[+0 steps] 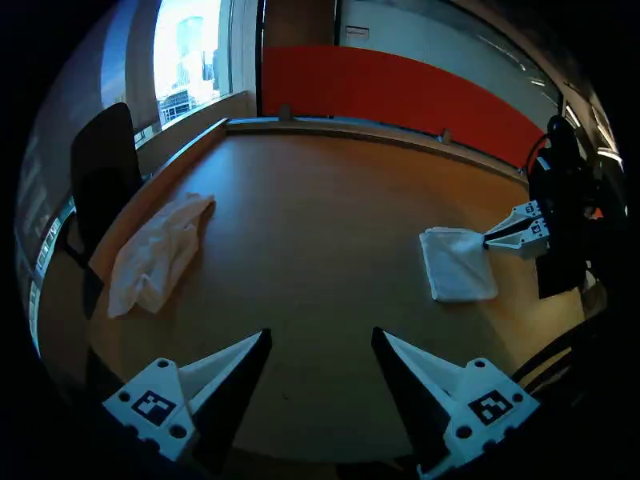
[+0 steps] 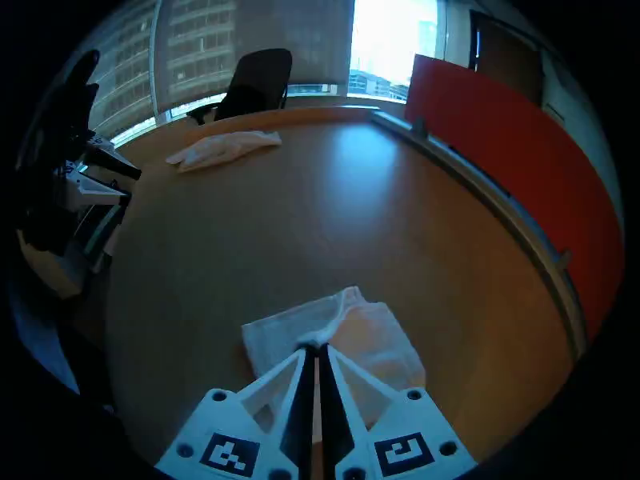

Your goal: Fold towel

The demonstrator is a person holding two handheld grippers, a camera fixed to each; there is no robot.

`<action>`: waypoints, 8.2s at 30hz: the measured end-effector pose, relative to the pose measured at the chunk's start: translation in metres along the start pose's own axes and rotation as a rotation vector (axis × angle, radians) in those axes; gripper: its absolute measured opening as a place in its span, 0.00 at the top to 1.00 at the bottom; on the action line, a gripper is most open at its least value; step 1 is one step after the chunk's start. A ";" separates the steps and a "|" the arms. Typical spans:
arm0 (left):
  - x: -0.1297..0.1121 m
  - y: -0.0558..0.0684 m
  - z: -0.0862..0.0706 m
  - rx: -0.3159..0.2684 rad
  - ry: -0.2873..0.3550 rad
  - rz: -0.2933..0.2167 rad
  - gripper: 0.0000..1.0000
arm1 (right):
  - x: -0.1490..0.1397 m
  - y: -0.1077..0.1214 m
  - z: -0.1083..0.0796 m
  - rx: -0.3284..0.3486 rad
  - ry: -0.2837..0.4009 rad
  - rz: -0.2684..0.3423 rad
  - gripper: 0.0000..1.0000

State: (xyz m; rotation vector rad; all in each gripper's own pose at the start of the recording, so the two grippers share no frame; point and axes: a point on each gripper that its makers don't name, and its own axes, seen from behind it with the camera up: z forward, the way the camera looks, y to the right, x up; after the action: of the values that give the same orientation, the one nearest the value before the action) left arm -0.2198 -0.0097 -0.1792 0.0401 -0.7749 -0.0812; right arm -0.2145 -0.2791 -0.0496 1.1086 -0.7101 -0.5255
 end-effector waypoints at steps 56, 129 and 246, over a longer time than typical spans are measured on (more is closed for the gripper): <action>0.001 0.013 0.004 -0.012 -0.003 0.020 0.07 | -0.097 -0.010 -0.012 -0.070 -0.099 0.154 0.31; 0.005 0.014 0.000 -0.056 0.036 0.037 0.07 | -0.032 0.013 -0.032 -0.159 -0.028 0.099 0.96; 0.066 0.063 0.017 -0.113 0.069 0.160 0.08 | -0.276 0.200 -0.386 -0.551 -0.193 0.494 0.96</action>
State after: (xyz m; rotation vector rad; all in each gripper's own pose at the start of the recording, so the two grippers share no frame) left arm -0.1810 0.0467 -0.1167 -0.1261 -0.7012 0.0286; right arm -0.1064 0.2243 -0.0365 0.3497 -0.9035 -0.3694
